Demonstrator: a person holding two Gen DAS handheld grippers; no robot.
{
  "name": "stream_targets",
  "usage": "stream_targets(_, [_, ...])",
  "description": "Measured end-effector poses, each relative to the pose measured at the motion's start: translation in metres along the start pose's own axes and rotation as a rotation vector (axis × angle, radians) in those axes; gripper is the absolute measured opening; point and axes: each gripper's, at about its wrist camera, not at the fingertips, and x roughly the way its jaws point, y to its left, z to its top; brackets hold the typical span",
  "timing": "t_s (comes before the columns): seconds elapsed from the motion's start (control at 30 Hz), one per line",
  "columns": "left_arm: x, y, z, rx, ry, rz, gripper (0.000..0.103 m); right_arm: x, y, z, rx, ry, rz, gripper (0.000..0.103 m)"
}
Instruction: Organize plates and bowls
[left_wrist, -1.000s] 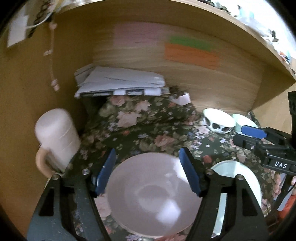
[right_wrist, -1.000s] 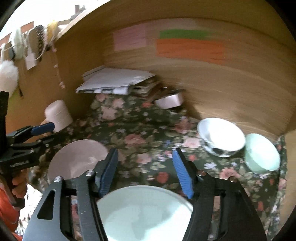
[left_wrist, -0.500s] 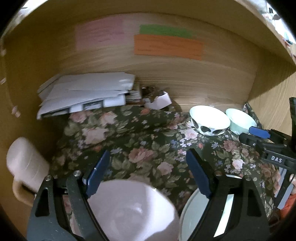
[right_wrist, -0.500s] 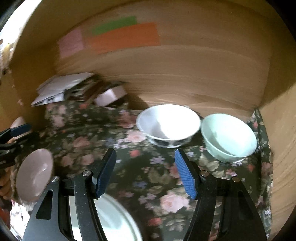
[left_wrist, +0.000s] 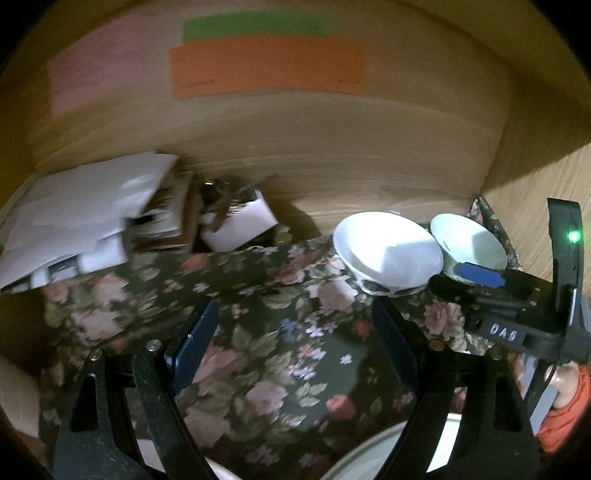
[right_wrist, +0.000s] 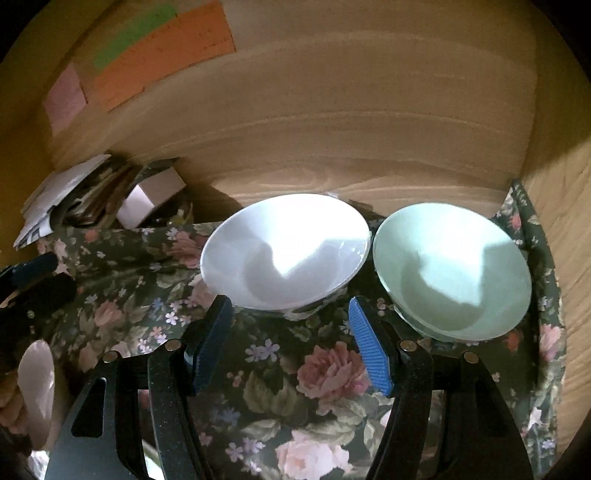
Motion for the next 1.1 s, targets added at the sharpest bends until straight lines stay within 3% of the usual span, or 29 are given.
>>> stream_targets(0.2, [0.028, -0.011, 0.011, 0.025, 0.048, -0.007, 0.085, 0.016, -0.005, 0.0, 0.022, 0.022, 0.002, 0.062])
stream_targets(0.43, [0.045, -0.016, 0.013, 0.04, 0.101, 0.023, 0.085, 0.032, -0.021, 0.002, 0.151, 0.07, 0.123, 0.062])
stream_targets(0.73, [0.053, -0.019, 0.012, 0.071, 0.119, 0.023, 0.085, 0.052, -0.045, 0.003, 0.28, 0.13, 0.139, 0.058])
stream_targets(0.87, [0.057, -0.017, 0.012, 0.064, 0.121, 0.013, 0.085, 0.061, -0.038, 0.004, 0.283, 0.199, 0.115, 0.056])
stream_targets(1.0, [0.056, -0.015, 0.012, 0.048, 0.125, -0.016, 0.085, 0.062, -0.022, 0.004, 0.184, 0.211, 0.073, 0.05])
stream_targets(1.1, [0.058, -0.017, 0.01, 0.054, 0.128, -0.017, 0.085, 0.063, -0.015, 0.002, 0.115, 0.232, 0.073, 0.035])
